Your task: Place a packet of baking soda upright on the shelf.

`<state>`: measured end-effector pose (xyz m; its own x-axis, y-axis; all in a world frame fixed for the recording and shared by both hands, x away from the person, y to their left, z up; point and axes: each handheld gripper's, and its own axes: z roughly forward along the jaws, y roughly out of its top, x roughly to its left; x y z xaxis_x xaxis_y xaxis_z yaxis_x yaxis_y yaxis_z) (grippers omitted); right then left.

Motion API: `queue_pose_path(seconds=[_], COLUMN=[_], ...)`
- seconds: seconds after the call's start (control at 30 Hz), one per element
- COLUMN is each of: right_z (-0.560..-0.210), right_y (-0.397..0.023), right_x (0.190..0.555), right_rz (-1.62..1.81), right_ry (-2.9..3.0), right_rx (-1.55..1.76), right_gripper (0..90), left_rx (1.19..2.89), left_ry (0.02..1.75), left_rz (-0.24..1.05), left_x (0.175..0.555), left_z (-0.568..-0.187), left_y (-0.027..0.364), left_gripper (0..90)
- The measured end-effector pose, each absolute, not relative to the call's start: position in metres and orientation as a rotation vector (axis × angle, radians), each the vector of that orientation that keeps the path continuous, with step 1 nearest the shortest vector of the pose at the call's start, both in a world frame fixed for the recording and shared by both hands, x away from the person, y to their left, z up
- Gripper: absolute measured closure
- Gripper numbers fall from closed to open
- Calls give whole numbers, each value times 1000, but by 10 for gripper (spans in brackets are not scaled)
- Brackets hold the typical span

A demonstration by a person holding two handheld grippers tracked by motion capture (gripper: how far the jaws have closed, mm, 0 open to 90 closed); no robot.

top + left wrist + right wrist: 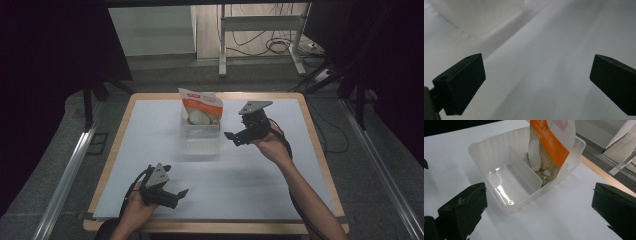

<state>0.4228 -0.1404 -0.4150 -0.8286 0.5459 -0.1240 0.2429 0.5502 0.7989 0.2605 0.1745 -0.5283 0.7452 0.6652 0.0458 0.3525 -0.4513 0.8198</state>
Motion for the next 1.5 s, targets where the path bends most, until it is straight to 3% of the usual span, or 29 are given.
queue_pose_path(seconds=[1.5], right_z=[-429], right_y=[-194], right_x=[358], right_rz=[1210], right_ry=[2401], right_rx=[736], right_gripper=[23], left_rx=[2074], left_ry=[762], left_rz=[459], left_x=[259], left_z=[-527], left_y=[173], left_gripper=[2])
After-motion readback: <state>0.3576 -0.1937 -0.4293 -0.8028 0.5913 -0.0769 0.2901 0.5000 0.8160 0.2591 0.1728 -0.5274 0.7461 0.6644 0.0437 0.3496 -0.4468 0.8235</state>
